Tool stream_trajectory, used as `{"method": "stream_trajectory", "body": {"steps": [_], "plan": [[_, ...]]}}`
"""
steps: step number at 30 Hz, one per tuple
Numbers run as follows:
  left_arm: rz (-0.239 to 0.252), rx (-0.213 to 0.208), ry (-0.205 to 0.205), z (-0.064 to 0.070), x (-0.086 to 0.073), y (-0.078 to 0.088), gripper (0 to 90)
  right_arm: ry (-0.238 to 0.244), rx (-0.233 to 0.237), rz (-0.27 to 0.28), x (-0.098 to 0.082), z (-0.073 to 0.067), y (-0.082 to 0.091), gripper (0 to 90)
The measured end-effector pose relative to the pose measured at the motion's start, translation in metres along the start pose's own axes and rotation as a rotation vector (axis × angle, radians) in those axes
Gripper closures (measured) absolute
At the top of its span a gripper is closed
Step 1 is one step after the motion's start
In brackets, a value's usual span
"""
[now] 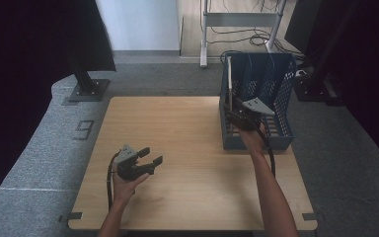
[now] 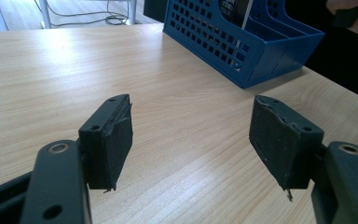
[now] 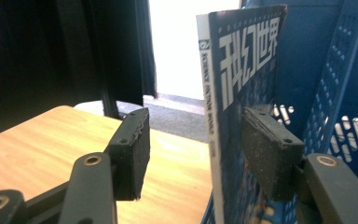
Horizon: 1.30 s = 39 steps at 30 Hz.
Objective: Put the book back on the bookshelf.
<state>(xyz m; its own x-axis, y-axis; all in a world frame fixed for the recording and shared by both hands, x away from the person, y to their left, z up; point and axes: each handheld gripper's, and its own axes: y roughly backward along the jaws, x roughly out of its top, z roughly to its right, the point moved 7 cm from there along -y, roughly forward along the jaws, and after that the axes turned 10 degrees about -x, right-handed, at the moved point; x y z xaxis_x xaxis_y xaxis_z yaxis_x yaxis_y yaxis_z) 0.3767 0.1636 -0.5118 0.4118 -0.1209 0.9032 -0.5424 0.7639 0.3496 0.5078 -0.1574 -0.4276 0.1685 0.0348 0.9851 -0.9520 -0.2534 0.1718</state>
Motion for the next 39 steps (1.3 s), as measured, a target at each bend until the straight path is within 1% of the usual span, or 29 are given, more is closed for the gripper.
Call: {"method": "stream_trajectory", "body": {"steps": [2,4,5,8,10,11,13,22,29,39], "plan": [[-0.002,0.001,0.001,0.0,-0.001,-0.001,30.5,0.0,0.013,-0.001,-0.001,-0.001,0.005,43.3],[-0.004,0.003,0.002,0.0,-0.001,-0.001,30.5,0.002,0.018,0.009,-0.003,-0.003,0.012,43.5],[-0.005,0.002,0.002,0.0,-0.002,-0.001,30.5,0.004,0.023,0.002,-0.004,-0.004,0.015,43.2],[-0.006,0.004,0.002,0.0,-0.002,-0.002,30.5,0.013,0.034,0.005,-0.009,-0.007,0.025,43.4],[-0.011,0.004,0.003,-0.001,-0.003,-0.002,30.5,0.019,0.033,-0.008,-0.013,-0.009,0.03,43.3],[-0.013,0.005,0.004,-0.001,-0.003,-0.003,30.5,0.023,0.035,-0.006,-0.015,-0.009,0.033,43.3],[-0.017,0.005,0.005,-0.002,-0.004,-0.004,30.5,0.02,0.045,-0.006,-0.019,-0.01,0.038,43.3],[-0.03,0.007,0.01,-0.003,-0.008,-0.006,30.5,0.024,0.076,-0.018,-0.038,-0.012,0.058,43.2],[-0.036,0.008,0.011,-0.003,-0.009,-0.007,30.4,0.035,0.108,-0.033,-0.055,-0.017,0.074,42.9],[-0.049,0.008,0.018,-0.005,-0.014,-0.009,30.4,0.043,0.14,-0.056,-0.078,-0.023,0.089,42.7]]}}
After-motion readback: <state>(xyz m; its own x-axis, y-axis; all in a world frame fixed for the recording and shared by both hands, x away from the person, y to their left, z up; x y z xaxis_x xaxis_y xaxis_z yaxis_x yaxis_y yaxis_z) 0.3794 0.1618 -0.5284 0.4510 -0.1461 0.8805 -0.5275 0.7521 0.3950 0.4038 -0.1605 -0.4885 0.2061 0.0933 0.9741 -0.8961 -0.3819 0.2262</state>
